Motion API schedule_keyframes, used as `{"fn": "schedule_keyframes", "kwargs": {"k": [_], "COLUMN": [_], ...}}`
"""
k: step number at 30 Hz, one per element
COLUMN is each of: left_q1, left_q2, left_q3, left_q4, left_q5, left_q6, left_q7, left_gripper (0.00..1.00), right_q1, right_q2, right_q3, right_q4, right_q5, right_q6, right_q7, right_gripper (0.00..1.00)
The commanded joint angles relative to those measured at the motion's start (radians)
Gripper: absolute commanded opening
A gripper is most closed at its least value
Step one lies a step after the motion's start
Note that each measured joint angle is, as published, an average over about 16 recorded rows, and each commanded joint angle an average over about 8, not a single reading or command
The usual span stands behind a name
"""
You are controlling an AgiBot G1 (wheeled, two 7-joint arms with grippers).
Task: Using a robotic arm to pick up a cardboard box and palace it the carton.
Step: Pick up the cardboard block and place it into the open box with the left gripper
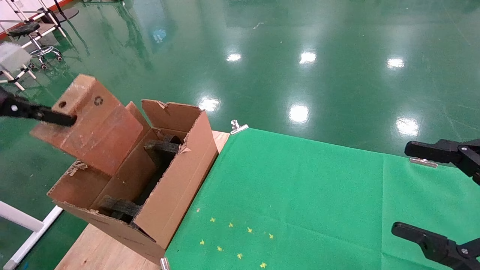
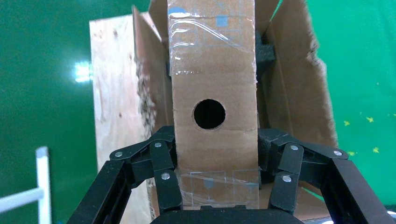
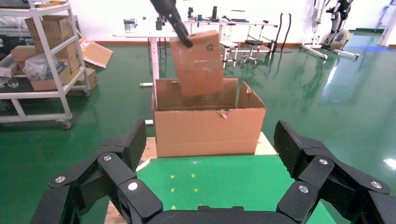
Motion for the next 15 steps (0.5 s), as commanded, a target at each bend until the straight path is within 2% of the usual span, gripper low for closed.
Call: {"fn": "schedule_keyframes", "kwargs": {"k": [1,15], "left_q1": [0.023,0.178], "left_q2": [-0.005,0.063], "left_q3": [0.001,-0.017], "left_q4": [0.049,0.281], "left_q5": [-0.01,-0.06], "left_q6": [-0.014,-0.16], "left_q7": [0.026,0.151], "left_gripper": [0.0,0.0], "right_q1": [0.0,0.0], "right_q2": [0.0,0.0], "right_q3": [0.0,0.0], "right_q4": [0.0,0.0], "right_q5": [0.0,0.0], "right_q6": [0.0,0.0], "right_q7": [0.0,0.0], "right_gripper": [1.0,1.0]}}
